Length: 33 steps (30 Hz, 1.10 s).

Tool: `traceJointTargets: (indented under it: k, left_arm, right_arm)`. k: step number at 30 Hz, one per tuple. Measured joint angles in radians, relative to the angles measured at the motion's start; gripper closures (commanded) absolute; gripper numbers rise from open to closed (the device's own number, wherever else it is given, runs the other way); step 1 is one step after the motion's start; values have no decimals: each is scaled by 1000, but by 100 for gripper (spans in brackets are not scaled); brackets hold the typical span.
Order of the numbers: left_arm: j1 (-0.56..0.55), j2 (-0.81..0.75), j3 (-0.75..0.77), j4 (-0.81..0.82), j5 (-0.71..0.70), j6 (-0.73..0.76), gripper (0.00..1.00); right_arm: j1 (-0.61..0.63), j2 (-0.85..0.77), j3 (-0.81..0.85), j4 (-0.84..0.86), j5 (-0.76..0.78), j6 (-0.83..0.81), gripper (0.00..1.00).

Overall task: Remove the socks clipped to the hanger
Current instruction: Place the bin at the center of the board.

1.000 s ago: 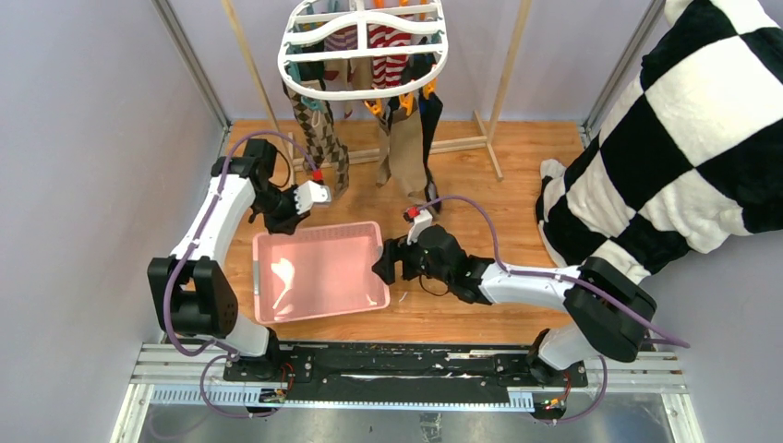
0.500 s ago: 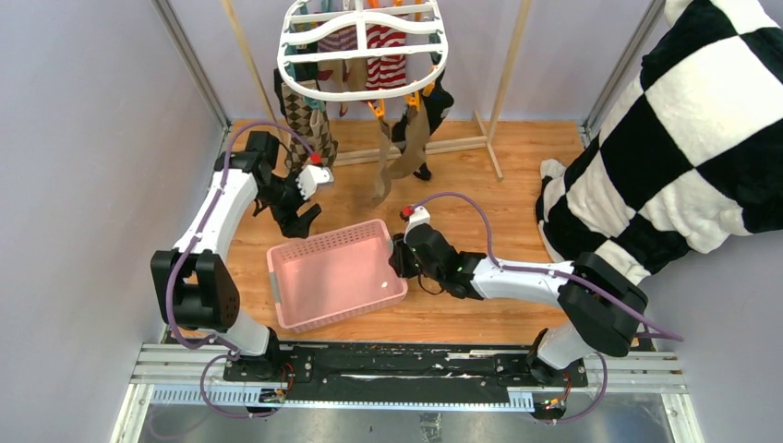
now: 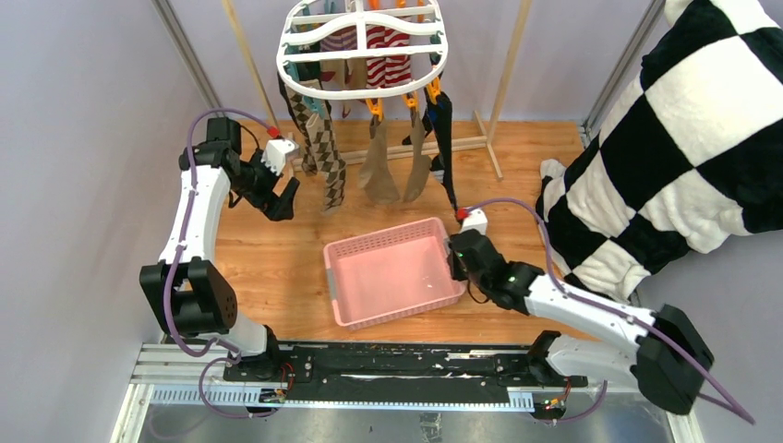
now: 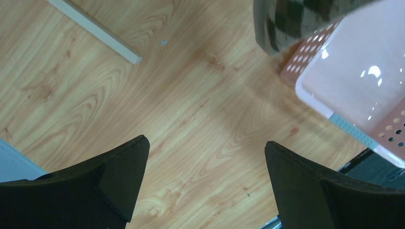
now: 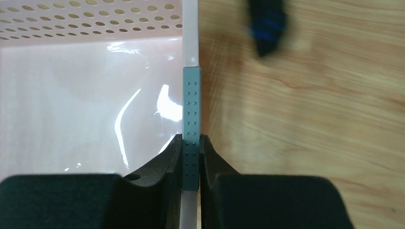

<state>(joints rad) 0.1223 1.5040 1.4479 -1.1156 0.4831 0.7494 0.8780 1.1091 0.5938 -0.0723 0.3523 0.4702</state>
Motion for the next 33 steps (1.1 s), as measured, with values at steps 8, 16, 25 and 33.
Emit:
traceJointTargets:
  k: [8, 16, 25, 33]
  left_arm:
    - [0, 24, 60, 4, 50, -91, 0]
    - [0, 24, 61, 4, 83, -137, 0]
    - [0, -25, 61, 4, 106, -163, 0]
    - [0, -48, 61, 3, 155, -209, 0]
  right_arm:
    - [-128, -257, -116, -112, 41, -24, 88]
    - [-165, -227, -73, -148, -11, -32, 47]
    - [-330, -190, 222, -175, -207, -73, 18]
    - [-407, 19, 482, -126, -366, -174, 13]
